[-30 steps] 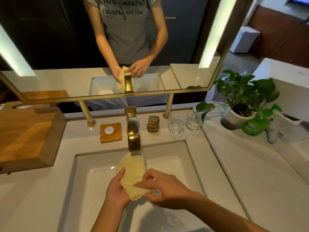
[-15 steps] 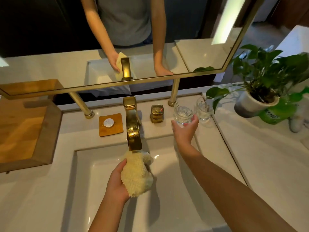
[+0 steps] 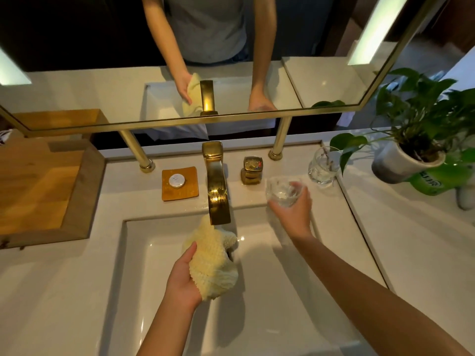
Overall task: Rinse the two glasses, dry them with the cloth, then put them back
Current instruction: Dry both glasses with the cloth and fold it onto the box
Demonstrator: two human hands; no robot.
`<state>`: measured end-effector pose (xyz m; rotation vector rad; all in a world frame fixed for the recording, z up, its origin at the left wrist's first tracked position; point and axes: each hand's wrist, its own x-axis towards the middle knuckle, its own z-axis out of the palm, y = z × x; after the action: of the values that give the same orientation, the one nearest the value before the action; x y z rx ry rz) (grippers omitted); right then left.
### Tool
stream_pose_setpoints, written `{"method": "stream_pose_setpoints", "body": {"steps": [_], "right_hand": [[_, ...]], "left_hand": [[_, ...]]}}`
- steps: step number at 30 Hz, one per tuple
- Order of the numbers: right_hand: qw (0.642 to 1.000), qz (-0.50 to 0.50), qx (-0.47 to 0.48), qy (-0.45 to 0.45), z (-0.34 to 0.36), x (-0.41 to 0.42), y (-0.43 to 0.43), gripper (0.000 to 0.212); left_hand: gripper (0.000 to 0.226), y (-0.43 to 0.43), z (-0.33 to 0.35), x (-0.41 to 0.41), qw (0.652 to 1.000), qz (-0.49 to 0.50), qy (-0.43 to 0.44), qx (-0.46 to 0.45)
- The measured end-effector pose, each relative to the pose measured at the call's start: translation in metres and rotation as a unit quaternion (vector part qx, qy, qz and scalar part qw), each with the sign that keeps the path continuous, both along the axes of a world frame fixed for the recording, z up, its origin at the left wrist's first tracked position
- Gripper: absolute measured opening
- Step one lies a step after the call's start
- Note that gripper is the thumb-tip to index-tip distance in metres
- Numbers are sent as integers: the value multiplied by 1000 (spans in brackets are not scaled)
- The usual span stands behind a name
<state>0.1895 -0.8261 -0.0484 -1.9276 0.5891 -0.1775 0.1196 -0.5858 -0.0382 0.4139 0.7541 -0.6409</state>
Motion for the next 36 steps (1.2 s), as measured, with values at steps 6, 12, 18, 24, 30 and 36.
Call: {"method": "stream_pose_setpoints", "body": {"steps": [6,12,18,24,30,36], "right_hand": [[958,280,-5,61,22,-72,-3,57],[861,454,-208,92,54,-94,-7,65],[751,507,-419,56,95,-100,7,68],[786,538,-303,14,118,-106,18,70],[817,542,-196,-16,123,-116,34,64],[843,534,18,61,141,-109,49,48]], "left_hand": [[68,-2,22,-19,999,8,-34,-36],[33,-2,30,-41,999,3,-4,34],[44,-4,37,-59,997,-47,-5,58],[56,-14,65,-79,984,-135,-97,68],[41,-6,109,-84,876,-253,-331,242],[36,0,149,-78,746,-306,-469,360]]}}
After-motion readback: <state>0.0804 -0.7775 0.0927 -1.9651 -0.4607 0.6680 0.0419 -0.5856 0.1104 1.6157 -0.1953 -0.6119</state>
